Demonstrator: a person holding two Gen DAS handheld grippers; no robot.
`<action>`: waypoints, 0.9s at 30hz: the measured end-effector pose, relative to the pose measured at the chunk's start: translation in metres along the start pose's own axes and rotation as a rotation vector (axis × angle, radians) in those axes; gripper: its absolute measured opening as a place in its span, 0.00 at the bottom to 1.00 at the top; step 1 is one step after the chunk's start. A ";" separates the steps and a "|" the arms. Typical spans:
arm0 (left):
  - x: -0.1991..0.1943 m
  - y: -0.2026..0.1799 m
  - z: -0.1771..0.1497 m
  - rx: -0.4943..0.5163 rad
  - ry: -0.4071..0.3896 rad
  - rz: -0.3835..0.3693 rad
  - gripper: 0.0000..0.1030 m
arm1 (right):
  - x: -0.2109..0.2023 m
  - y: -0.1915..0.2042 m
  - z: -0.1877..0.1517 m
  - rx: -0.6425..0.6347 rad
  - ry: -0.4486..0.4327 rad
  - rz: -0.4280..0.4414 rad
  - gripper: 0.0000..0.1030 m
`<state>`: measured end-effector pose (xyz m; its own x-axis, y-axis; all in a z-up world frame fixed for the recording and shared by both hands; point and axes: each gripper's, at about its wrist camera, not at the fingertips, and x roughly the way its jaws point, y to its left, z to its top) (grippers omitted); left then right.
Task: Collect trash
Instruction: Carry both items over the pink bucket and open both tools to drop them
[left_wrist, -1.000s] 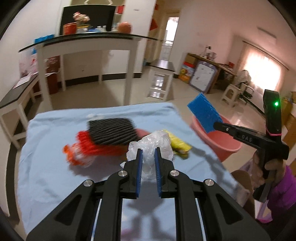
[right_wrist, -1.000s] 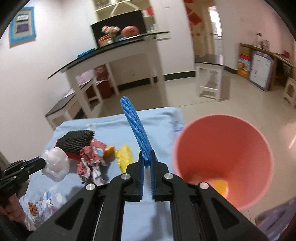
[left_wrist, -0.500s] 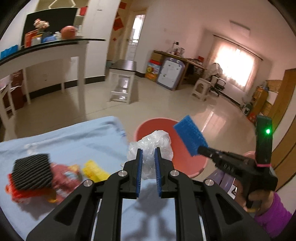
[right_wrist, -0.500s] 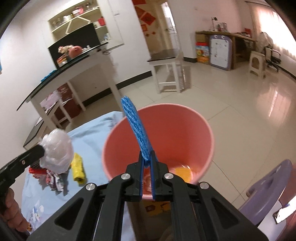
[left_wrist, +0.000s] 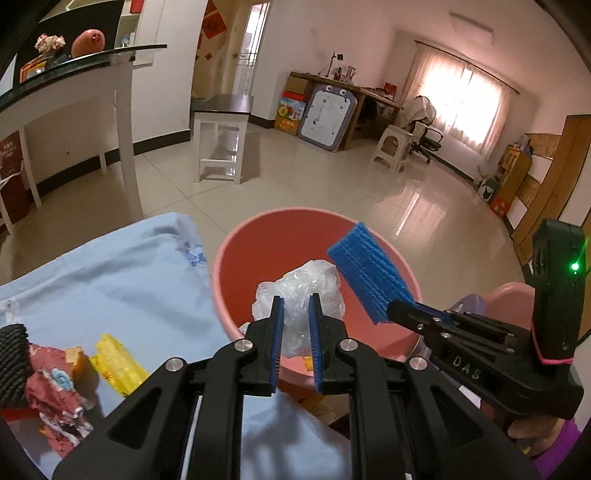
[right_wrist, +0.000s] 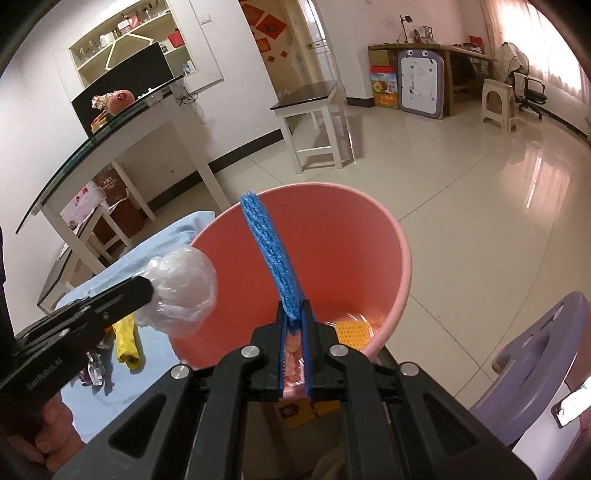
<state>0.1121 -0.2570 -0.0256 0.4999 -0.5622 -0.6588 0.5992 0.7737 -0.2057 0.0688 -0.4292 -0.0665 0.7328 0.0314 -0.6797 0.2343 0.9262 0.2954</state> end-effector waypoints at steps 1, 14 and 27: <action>0.001 -0.001 0.000 0.001 0.001 -0.007 0.15 | 0.002 0.004 0.002 -0.001 0.001 -0.003 0.09; -0.014 0.005 0.004 -0.020 -0.033 -0.022 0.32 | -0.009 0.017 0.003 -0.027 -0.032 0.000 0.32; -0.053 0.027 -0.018 -0.072 -0.054 0.059 0.32 | -0.022 0.056 -0.017 -0.091 -0.048 0.092 0.35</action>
<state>0.0905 -0.2006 -0.0091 0.5673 -0.5286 -0.6315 0.5222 0.8238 -0.2204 0.0547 -0.3722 -0.0460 0.7790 0.1014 -0.6188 0.1073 0.9507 0.2908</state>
